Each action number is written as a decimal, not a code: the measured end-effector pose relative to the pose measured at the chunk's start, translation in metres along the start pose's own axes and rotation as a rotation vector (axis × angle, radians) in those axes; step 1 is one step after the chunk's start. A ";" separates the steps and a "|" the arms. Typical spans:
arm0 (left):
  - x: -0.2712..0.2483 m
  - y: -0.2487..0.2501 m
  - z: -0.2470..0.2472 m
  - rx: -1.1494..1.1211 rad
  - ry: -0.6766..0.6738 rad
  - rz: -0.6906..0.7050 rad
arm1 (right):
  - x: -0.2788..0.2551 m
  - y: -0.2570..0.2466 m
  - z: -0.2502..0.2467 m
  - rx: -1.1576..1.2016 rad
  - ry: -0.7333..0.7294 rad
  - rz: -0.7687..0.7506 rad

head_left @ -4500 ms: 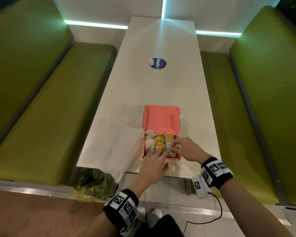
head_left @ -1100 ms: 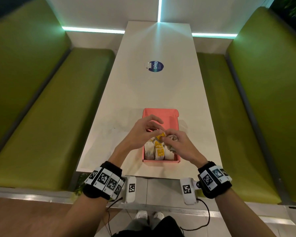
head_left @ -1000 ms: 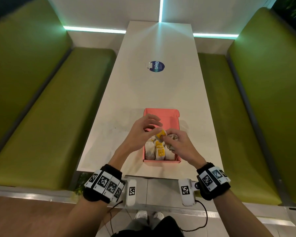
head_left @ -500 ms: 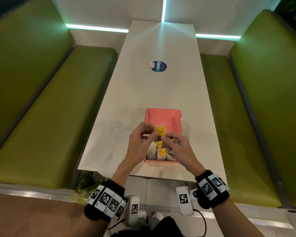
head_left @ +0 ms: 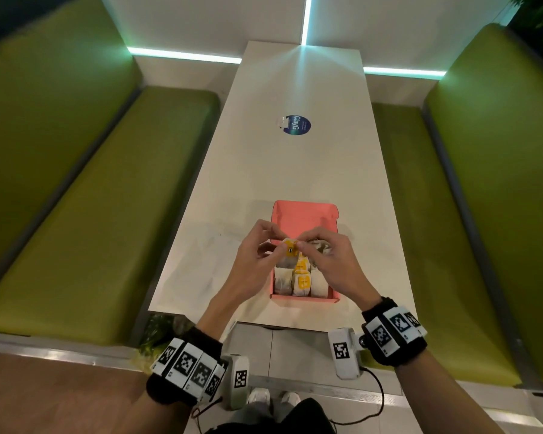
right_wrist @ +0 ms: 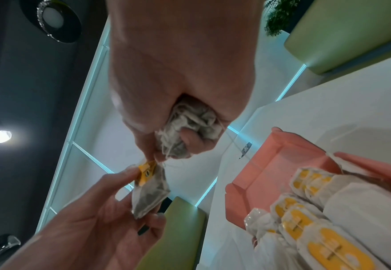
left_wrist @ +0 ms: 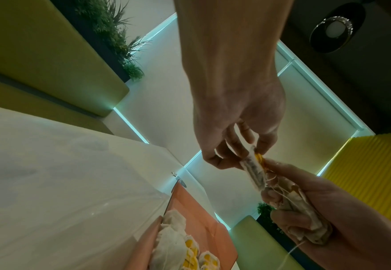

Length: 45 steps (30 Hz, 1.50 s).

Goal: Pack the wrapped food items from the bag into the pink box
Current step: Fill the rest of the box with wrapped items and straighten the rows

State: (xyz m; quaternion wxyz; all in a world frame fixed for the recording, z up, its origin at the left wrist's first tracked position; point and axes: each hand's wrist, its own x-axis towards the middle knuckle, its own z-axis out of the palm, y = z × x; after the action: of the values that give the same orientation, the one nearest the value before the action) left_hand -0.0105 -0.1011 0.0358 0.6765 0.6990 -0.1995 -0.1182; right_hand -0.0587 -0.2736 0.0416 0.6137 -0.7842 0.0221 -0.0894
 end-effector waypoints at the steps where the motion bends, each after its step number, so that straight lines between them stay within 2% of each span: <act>1: -0.001 0.001 0.000 0.009 -0.021 0.003 | 0.000 -0.001 0.000 0.005 0.000 0.005; 6: -0.001 0.000 -0.004 0.121 -0.053 0.032 | -0.001 -0.003 -0.002 0.031 0.043 0.060; 9: 0.000 -0.001 -0.006 0.173 -0.028 0.045 | -0.005 -0.004 -0.004 0.078 -0.022 0.162; 13: 0.005 -0.001 -0.008 0.101 0.039 0.007 | -0.011 -0.002 -0.005 0.034 -0.154 0.244; 20: 0.005 0.004 -0.005 -0.023 0.058 -0.060 | -0.013 -0.005 -0.002 0.051 -0.179 0.272; 24: 0.002 0.006 -0.005 -0.095 0.072 -0.098 | -0.019 -0.001 0.002 0.112 -0.138 0.319; 31: -0.003 0.003 0.005 -0.235 0.183 -0.162 | -0.028 0.001 0.008 0.320 -0.058 0.386; 35: -0.004 -0.001 0.010 -0.221 0.202 -0.196 | -0.031 0.006 0.010 0.410 -0.073 0.370; 38: -0.005 -0.001 0.014 -0.174 0.240 -0.205 | -0.034 0.003 0.013 0.380 -0.084 0.351; 41: -0.005 0.001 0.016 -0.206 0.289 -0.217 | -0.036 -0.001 0.016 0.248 -0.024 0.332; 45: -0.007 0.004 0.017 -0.272 0.317 -0.218 | -0.041 -0.002 0.020 0.011 -0.014 0.176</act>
State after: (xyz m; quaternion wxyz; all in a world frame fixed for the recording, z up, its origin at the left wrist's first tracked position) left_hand -0.0242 -0.1136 0.0384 0.7707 0.6285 0.0037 -0.1051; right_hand -0.0956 -0.2479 0.0345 0.6235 -0.7765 0.0860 -0.0299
